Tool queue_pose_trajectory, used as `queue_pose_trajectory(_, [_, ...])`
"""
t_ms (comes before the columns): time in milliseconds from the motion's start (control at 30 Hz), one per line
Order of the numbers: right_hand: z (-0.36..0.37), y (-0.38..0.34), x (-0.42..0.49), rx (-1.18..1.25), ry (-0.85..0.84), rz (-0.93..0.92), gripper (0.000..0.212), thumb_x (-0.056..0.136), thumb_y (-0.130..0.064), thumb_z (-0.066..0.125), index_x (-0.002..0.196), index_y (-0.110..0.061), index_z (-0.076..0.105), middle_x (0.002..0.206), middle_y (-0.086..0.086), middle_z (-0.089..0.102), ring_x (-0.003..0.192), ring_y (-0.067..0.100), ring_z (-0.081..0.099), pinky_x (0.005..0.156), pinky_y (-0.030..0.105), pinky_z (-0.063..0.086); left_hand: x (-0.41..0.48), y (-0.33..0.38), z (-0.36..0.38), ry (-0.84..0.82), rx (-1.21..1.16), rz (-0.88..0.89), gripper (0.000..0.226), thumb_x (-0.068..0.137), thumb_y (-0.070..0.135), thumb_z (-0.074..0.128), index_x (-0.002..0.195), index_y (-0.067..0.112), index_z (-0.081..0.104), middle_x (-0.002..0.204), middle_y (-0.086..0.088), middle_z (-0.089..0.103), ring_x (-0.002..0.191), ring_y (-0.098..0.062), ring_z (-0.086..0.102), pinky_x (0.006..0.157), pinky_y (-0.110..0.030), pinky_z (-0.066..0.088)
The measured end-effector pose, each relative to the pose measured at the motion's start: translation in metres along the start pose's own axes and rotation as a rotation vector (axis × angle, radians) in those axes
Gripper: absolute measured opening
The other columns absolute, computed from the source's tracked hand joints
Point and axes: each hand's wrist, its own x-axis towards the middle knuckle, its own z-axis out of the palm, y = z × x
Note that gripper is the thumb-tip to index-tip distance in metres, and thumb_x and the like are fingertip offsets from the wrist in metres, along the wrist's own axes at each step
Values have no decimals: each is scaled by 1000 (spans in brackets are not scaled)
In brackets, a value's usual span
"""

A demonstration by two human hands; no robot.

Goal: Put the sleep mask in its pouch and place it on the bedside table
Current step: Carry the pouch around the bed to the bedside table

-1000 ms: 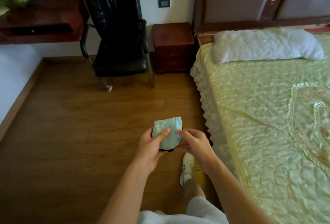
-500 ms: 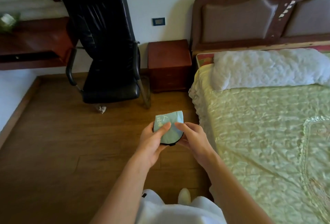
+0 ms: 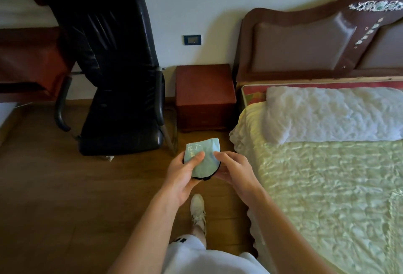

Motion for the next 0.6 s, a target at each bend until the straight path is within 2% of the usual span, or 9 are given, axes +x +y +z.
queue_pose_trajectory(167, [18, -57, 84, -7, 55, -20, 48, 84, -43, 70, 115, -6, 70, 105, 15, 80, 96, 25, 78, 91, 45, 61, 85, 76, 2, -39, 13, -8, 20, 85, 21, 74, 101, 28, 66, 109, -6, 72, 101, -25, 69, 75, -39, 62])
queue_pose_trajectory(233, [24, -77, 114, -9, 83, -32, 39, 89, -39, 70, 112, -8, 72, 101, 13, 81, 95, 24, 78, 89, 44, 62, 114, 105, 4, -58, 9, -7, 20, 83, 21, 76, 100, 28, 68, 104, -4, 75, 95, -23, 72, 72, -38, 62])
queue_pose_trajectory(300, [29, -95, 138, -20, 98, -31, 31, 93, -36, 68, 111, -11, 73, 98, 11, 81, 94, 23, 78, 86, 40, 62, 139, 128, 6, -61, 21, -8, 21, 84, 20, 76, 103, 26, 68, 107, -6, 74, 99, -25, 71, 76, -39, 62])
queue_pose_trajectory(400, [34, -119, 171, -12, 102, -42, 33, 94, -35, 67, 112, -9, 73, 103, 12, 80, 97, 23, 78, 85, 39, 62, 170, 153, 14, -97, 20, -10, 24, 84, 21, 75, 106, 25, 68, 109, -6, 74, 101, -25, 70, 75, -39, 62])
queue_pose_trajectory(533, [33, -146, 215, 34, 107, -35, 30, 94, -30, 68, 110, -4, 73, 105, 15, 80, 96, 25, 78, 79, 36, 64, 209, 176, 23, -132, -3, -38, 19, 85, 19, 75, 103, 23, 70, 92, -2, 80, 87, -19, 76, 68, -35, 62])
queue_pose_trajectory(600, [30, -156, 237, 45, 103, -26, 30, 94, -29, 68, 110, -4, 73, 103, 13, 81, 94, 25, 79, 77, 35, 64, 229, 188, 27, -129, -37, -58, 19, 85, 18, 74, 103, 21, 69, 92, -4, 80, 85, -19, 76, 68, -35, 62])
